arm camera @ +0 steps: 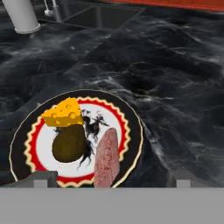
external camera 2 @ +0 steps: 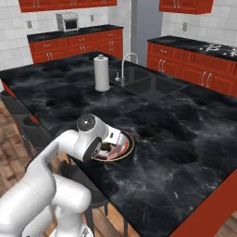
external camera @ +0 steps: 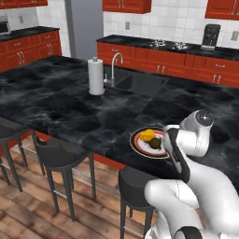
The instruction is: Take the cheese, steak, and avocado from the fridge and place them on the plate on the dining counter to create an appetizer plate.
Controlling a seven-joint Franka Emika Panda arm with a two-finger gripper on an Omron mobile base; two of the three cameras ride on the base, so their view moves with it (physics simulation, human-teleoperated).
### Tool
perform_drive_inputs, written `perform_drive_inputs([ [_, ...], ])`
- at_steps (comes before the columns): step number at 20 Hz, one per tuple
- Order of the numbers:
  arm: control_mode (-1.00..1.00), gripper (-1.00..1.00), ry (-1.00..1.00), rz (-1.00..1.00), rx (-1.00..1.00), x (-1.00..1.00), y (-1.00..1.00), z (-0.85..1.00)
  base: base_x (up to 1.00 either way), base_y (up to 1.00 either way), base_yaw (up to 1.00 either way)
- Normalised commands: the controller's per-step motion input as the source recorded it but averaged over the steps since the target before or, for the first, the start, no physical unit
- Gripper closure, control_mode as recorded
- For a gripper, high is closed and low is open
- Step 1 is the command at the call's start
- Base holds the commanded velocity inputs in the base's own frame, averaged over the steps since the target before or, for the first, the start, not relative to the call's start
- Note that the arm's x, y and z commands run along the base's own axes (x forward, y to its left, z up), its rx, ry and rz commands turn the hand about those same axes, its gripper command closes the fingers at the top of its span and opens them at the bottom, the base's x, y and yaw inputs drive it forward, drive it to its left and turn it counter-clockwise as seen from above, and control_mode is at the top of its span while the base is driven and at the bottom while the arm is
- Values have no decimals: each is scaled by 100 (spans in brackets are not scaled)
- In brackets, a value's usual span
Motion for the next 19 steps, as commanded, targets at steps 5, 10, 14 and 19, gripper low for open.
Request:
perform_drive_inputs([
  [5,-100,-100,9,0,0,-100,10,96,0,0,0],
  [10,-100,-100,12,0,0,-100,42,52,0,0,0],
  [14,-100,-100,15,4,0,-99,72,46,0,0,0],
  [19,-100,-100,13,9,-2,-82,86,40,0,0,0],
])
